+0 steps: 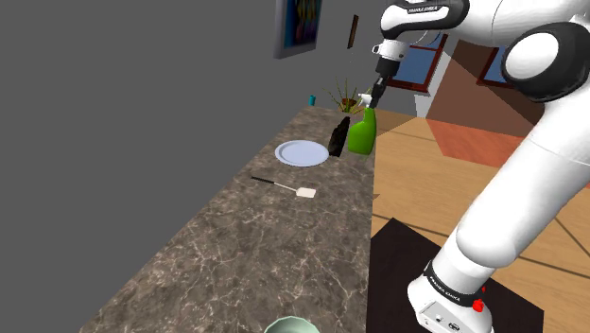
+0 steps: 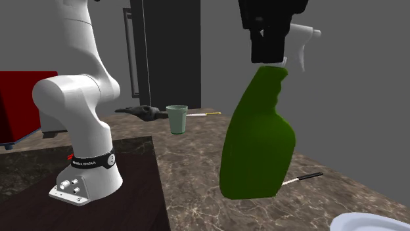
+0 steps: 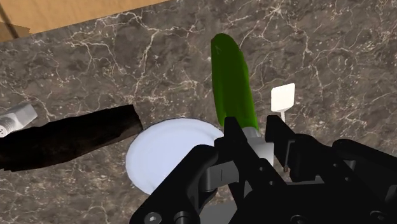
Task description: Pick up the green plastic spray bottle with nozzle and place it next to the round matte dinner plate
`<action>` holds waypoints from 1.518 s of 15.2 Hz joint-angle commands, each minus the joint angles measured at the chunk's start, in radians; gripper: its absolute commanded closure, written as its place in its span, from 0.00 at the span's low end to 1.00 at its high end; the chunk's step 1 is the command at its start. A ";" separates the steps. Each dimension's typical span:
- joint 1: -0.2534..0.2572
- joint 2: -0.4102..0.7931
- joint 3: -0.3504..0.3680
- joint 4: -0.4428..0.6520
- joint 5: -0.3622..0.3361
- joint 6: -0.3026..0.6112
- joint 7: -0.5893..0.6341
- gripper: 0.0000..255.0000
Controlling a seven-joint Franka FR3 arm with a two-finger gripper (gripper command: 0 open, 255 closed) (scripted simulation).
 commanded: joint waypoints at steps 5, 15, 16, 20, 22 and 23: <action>-0.075 0.230 -0.062 0.193 0.115 -0.005 -0.148 1.00; -0.225 0.515 -0.065 0.460 0.256 -0.036 -0.274 1.00; -0.222 0.514 -0.065 0.445 0.255 -0.021 -0.276 1.00; -0.213 0.511 -0.064 0.386 0.256 0.033 -0.283 1.00; -0.209 0.512 -0.063 0.359 0.258 0.059 -0.287 1.00; -0.207 0.512 -0.062 0.347 0.259 0.072 -0.289 1.00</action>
